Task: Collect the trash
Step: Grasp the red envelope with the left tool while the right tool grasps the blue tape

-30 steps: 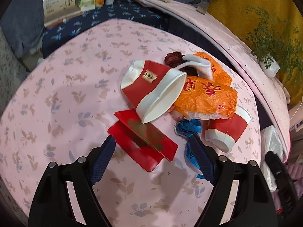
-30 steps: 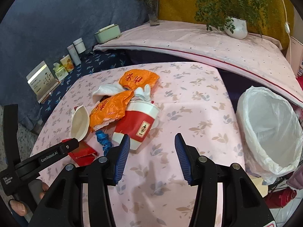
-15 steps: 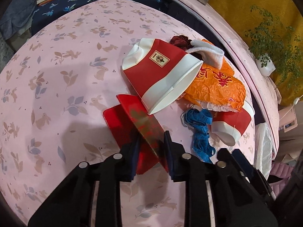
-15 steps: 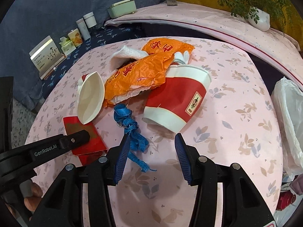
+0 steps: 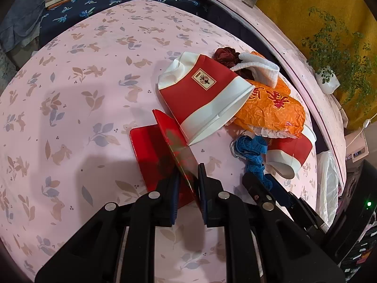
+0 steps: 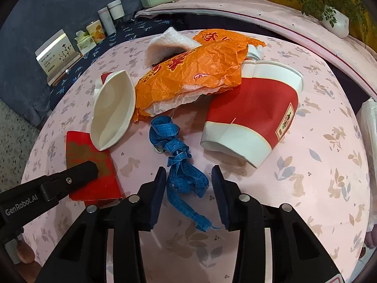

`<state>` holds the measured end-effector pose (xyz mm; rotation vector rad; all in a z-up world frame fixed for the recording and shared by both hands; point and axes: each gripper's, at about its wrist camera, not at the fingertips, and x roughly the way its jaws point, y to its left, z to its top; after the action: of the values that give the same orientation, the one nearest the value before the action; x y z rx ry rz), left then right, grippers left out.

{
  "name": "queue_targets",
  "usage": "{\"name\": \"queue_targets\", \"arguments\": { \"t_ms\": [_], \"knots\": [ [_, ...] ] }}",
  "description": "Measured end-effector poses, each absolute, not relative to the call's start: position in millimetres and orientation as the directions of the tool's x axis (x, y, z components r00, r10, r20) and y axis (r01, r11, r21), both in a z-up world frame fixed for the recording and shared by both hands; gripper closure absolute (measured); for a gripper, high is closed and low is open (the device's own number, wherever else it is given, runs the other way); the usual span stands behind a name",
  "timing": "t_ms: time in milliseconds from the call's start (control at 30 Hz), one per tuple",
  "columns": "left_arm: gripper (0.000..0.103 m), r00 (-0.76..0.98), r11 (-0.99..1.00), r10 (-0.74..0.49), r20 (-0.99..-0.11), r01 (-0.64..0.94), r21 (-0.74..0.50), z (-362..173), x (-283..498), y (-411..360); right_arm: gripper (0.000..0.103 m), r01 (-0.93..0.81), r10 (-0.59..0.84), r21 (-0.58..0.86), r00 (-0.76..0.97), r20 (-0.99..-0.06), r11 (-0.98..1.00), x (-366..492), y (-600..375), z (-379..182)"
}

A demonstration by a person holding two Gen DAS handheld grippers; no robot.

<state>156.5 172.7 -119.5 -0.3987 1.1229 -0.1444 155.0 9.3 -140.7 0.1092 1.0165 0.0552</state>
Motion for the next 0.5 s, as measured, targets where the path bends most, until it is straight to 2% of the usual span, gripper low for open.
{"name": "queue_targets", "arguments": {
  "t_ms": [100, 167, 500],
  "knots": [
    [0.089, 0.437, 0.923, -0.305, -0.846, -0.082, -0.375, -118.6, 154.8, 172.8, 0.079, -0.005, 0.093, 0.107, 0.529, -0.843, 0.994, 154.4, 10.8, -140.9],
    [0.093, 0.439, 0.925, -0.302, -0.846, -0.077, -0.371, -116.8, 153.3, 172.0, 0.082, -0.003, 0.103, 0.119, 0.53, -0.842, 0.993, 153.4, 8.3, -138.6],
    [0.098, 0.485, 0.926, -0.321, -0.813, -0.021, -0.377, -85.4, 136.7, 158.3, 0.083, -0.018, 0.138, 0.162, 0.616, -0.776, 0.987, 133.2, -3.6, -88.4]
  ]
}}
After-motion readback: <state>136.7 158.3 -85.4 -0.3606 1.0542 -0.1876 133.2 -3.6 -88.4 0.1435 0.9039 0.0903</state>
